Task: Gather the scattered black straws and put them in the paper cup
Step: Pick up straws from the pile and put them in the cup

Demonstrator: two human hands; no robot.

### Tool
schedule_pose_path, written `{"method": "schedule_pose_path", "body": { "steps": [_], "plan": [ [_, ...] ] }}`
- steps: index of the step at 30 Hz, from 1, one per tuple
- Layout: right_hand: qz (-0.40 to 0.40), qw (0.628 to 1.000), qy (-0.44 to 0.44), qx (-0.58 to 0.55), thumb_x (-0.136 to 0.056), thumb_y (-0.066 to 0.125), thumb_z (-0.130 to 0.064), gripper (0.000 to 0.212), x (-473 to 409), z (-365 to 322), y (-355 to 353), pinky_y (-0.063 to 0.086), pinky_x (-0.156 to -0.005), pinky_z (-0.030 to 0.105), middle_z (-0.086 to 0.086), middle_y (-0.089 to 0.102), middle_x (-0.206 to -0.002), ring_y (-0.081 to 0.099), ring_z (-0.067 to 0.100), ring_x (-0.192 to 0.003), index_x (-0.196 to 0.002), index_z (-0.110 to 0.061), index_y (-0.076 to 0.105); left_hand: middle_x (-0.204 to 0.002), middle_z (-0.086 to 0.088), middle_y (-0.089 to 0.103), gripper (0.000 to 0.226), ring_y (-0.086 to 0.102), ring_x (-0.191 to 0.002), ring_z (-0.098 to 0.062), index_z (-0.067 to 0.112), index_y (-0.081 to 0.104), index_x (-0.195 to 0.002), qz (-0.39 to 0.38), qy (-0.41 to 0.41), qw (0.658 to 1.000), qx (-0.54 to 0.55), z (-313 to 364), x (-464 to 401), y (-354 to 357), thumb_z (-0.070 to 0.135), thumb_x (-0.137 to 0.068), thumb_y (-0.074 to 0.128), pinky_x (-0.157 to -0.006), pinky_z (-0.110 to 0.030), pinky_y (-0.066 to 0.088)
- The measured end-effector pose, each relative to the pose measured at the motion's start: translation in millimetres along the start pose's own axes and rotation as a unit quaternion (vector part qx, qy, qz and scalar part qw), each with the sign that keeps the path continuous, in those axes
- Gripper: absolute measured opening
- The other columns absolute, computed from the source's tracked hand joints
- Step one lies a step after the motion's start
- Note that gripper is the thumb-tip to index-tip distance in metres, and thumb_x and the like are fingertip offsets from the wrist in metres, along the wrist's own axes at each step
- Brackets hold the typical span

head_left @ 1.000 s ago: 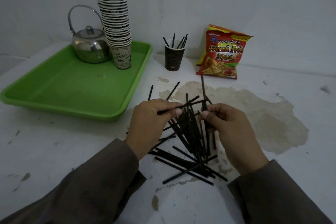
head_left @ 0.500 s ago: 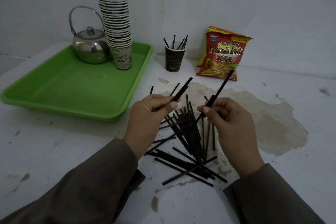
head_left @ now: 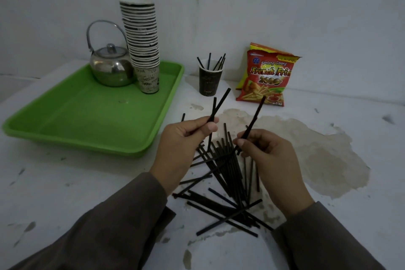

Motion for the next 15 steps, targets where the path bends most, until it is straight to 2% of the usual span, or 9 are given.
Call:
{"method": "schedule_pose_path", "body": {
  "steps": [5,8,10,12,13,15],
  "plan": [
    [-0.018,1.000,-0.015,0.005,-0.082,0.065,-0.013,0.008,-37,-32,0,0.053,-0.062,0.014,-0.003,0.071,-0.076,0.064,0.004,-0.065,-0.081,-0.018,0.071,-0.079,0.018,0.073,0.017,0.065,-0.086,0.005,0.016,0.070,-0.095,-0.032,0.031,0.999,0.008,26,-29,9,0.009,-0.082,0.062,-0.075,-0.007,0.049],
    [-0.022,0.999,-0.035,0.004,-0.083,0.064,-0.012,0.008,-71,-56,1,0.054,-0.066,0.017,0.003,0.068,-0.075,0.063,0.010,-0.068,-0.084,-0.009,0.071,-0.094,0.006,0.073,0.015,0.066,-0.096,-0.007,0.018,0.072,-0.094,-0.030,0.041,0.999,0.009,43,-57,10,0.013,-0.083,0.063,-0.084,-0.017,0.050],
    [-0.011,1.000,-0.025,-0.005,-0.083,0.064,-0.012,0.009,-99,-62,2,0.055,-0.071,0.028,0.008,0.069,-0.081,0.066,0.017,-0.076,-0.087,-0.008,0.071,-0.095,0.000,0.070,0.016,0.065,-0.088,-0.003,0.016,0.071,-0.097,-0.017,0.043,0.999,0.013,52,-80,9,0.013,-0.084,0.063,-0.074,-0.010,0.050],
    [-0.001,1.000,-0.014,-0.008,-0.082,0.065,-0.013,0.007,-126,-65,5,0.054,-0.074,0.033,0.006,0.070,-0.085,0.066,0.019,-0.081,-0.085,-0.013,0.071,-0.093,0.004,0.069,0.019,0.063,-0.082,0.007,0.012,0.069,-0.102,0.008,0.039,0.999,0.016,57,-105,6,0.015,-0.083,0.064,-0.065,-0.002,0.045],
    [0.005,1.000,-0.016,-0.010,-0.082,0.065,-0.013,0.007,-139,-67,7,0.054,-0.073,0.030,0.004,0.070,-0.085,0.064,0.017,-0.080,-0.085,-0.014,0.071,-0.095,0.006,0.069,0.023,0.061,-0.084,0.008,0.011,0.069,-0.104,0.022,0.036,0.999,0.010,59,-117,5,0.018,-0.083,0.066,-0.066,-0.002,0.044],
    [0.023,0.999,-0.027,0.007,-0.082,0.065,-0.012,0.011,-162,-71,10,0.049,-0.065,0.022,0.003,0.069,-0.084,0.059,0.012,-0.074,-0.090,-0.012,0.071,-0.102,0.007,0.068,0.030,0.058,-0.091,0.008,0.011,0.067,-0.110,0.036,0.028,0.999,-0.006,62,-141,3,0.022,-0.082,0.066,-0.079,-0.009,0.046]
  ]
}}
Point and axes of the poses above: each hand's wrist, its own x-axis away from the middle knuckle, its own y-axis out of the palm, z = x × y, the point moved 9 cm from there along -x, towards the middle knuckle
